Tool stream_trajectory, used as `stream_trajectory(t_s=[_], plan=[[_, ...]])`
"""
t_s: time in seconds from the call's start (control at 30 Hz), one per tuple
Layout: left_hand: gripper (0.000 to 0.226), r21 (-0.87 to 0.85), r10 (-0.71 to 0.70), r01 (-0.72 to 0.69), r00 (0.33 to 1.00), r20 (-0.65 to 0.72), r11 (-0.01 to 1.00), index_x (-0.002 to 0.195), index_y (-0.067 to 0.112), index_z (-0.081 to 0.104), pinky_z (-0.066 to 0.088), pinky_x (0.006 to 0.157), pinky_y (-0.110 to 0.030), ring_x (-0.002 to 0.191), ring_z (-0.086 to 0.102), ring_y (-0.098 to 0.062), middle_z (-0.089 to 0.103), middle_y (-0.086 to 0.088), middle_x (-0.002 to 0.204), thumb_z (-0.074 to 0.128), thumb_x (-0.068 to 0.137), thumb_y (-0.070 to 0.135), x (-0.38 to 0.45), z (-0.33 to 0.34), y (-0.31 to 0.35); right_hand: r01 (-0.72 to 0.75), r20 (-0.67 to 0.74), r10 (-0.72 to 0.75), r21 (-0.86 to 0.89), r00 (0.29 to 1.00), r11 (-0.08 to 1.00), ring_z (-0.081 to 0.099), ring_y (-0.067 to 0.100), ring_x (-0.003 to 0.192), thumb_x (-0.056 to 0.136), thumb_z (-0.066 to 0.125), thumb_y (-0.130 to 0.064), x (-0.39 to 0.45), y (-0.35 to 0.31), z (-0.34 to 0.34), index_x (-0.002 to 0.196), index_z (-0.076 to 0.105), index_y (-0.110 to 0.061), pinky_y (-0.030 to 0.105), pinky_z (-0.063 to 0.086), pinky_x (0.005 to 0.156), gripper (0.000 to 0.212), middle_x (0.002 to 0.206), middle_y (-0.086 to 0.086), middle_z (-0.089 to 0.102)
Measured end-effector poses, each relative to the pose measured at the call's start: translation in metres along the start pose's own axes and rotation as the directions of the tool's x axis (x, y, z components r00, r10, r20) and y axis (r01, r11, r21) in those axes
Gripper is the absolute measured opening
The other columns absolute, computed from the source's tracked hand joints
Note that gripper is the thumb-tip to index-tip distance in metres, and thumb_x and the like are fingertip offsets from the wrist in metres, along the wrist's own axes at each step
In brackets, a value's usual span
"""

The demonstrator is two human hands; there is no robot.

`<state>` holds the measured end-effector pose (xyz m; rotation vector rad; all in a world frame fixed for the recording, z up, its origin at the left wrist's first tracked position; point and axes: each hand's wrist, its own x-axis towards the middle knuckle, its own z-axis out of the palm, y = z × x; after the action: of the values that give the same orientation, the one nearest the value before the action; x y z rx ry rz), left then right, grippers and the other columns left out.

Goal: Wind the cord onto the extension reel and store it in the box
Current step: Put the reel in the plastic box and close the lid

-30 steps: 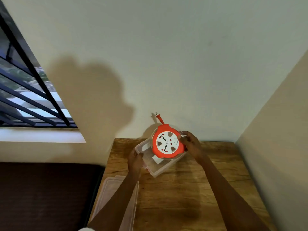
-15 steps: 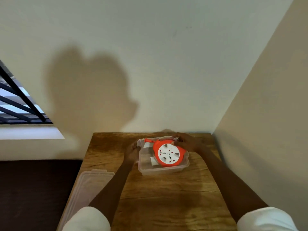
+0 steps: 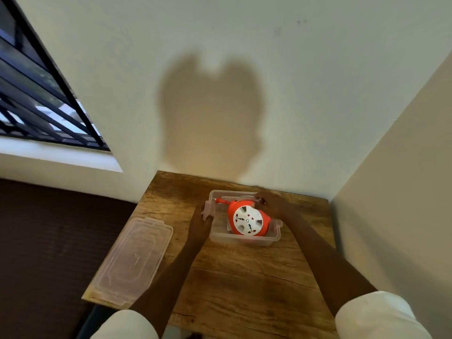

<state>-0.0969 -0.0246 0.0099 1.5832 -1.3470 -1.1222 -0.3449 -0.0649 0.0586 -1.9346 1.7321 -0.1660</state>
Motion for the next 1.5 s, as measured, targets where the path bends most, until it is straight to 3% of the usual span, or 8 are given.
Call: stream_trajectory(t_s=[0.2,0.4,0.5,0.67,0.87,0.97,1.2,1.5], plan=[[0.037,-0.001,-0.027,0.027,0.998,-0.064,1.0,0.138,0.014,0.053,0.049,0.068,-0.014,0.1,0.063,-0.009,0.063,-0.002,0.127,0.054,0.102,0.022,-0.016,-0.002,-0.008,-0.026,-0.173,0.026,0.003,0.985,1.0,0.063,0.02,0.106,0.094,0.065,-0.033,-0.004,0.003,0.008,0.124,0.059,-0.02,0.036,0.054,0.088,0.033,0.124,0.002,0.064],[0.033,0.046,-0.083,0.095,0.973,-0.214,0.994,0.132,0.011,0.058,0.052,0.099,-0.041,0.118,0.06,-0.024,0.063,-0.007,0.129,0.053,0.101,0.022,-0.041,-0.026,-0.025,-0.111,-0.158,0.085,-0.166,0.984,0.98,0.054,0.03,0.123,0.094,0.06,-0.024,-0.007,0.003,0.018,0.135,0.053,-0.026,0.045,0.048,0.101,0.042,0.142,0.009,0.05],[0.032,0.19,-0.071,0.154,0.92,-0.385,0.97,0.128,0.009,0.059,0.048,0.104,-0.044,0.12,0.058,-0.026,0.063,-0.009,0.128,0.056,0.099,0.02,-0.054,-0.044,-0.04,-0.121,-0.319,0.067,-0.151,0.945,0.981,0.051,0.031,0.123,0.092,0.063,-0.024,-0.013,-0.001,0.032,0.134,0.056,-0.025,0.044,0.048,0.099,0.043,0.138,0.009,0.052],[0.041,0.556,-0.049,0.323,0.892,-0.45,0.766,0.133,0.015,0.056,0.041,0.109,-0.048,0.129,0.048,-0.028,0.053,-0.007,0.139,0.06,0.095,0.031,-0.09,-0.087,-0.079,0.305,-0.547,-0.235,0.039,0.804,0.952,0.065,0.023,0.105,0.094,0.062,-0.022,-0.032,-0.028,0.071,0.115,0.069,-0.018,0.043,0.056,0.092,0.022,0.114,0.003,0.071],[0.029,0.74,-0.145,0.394,0.913,-0.38,0.545,0.121,0.02,0.061,0.033,0.113,-0.049,0.133,0.042,-0.027,0.051,-0.004,0.142,0.05,0.098,0.034,-0.128,-0.114,-0.12,0.483,-0.469,-0.393,0.083,0.791,0.872,0.064,0.009,0.073,0.094,0.063,-0.018,-0.061,-0.064,0.127,0.105,0.069,-0.022,0.025,0.054,0.06,0.014,0.101,-0.005,0.07],[0.025,0.738,-0.175,0.396,0.916,-0.362,0.547,0.116,0.018,0.06,0.026,0.115,-0.057,0.132,0.041,-0.027,0.051,-0.004,0.139,0.049,0.097,0.03,-0.134,-0.121,-0.125,0.416,-0.235,-0.372,0.18,0.898,0.891,0.064,0.003,0.084,0.096,0.057,-0.023,-0.072,-0.073,0.148,0.107,0.07,-0.029,0.023,0.054,0.072,0.017,0.107,-0.012,0.07],[0.01,0.645,0.056,0.203,0.932,-0.358,0.737,0.105,0.014,0.057,0.034,0.11,-0.059,0.111,0.057,-0.027,0.058,-0.007,0.114,0.056,0.095,0.012,-0.14,-0.14,-0.126,0.177,0.074,-0.195,0.206,0.978,0.962,0.062,0.004,0.102,0.1,0.052,-0.027,-0.08,-0.08,0.173,0.114,0.068,-0.032,0.028,0.051,0.092,0.022,0.114,-0.014,0.07],[0.014,0.512,0.513,-0.408,0.855,-0.076,0.756,0.106,0.008,0.06,0.043,0.104,-0.059,0.122,0.055,-0.029,0.062,-0.01,0.121,0.063,0.092,0.005,-0.137,-0.189,-0.098,0.131,-0.296,0.026,0.498,0.955,0.858,0.059,0.015,0.118,0.097,0.062,-0.019,-0.09,-0.14,0.162,0.149,0.038,-0.027,0.04,0.054,0.097,0.058,0.141,-0.003,0.056]])
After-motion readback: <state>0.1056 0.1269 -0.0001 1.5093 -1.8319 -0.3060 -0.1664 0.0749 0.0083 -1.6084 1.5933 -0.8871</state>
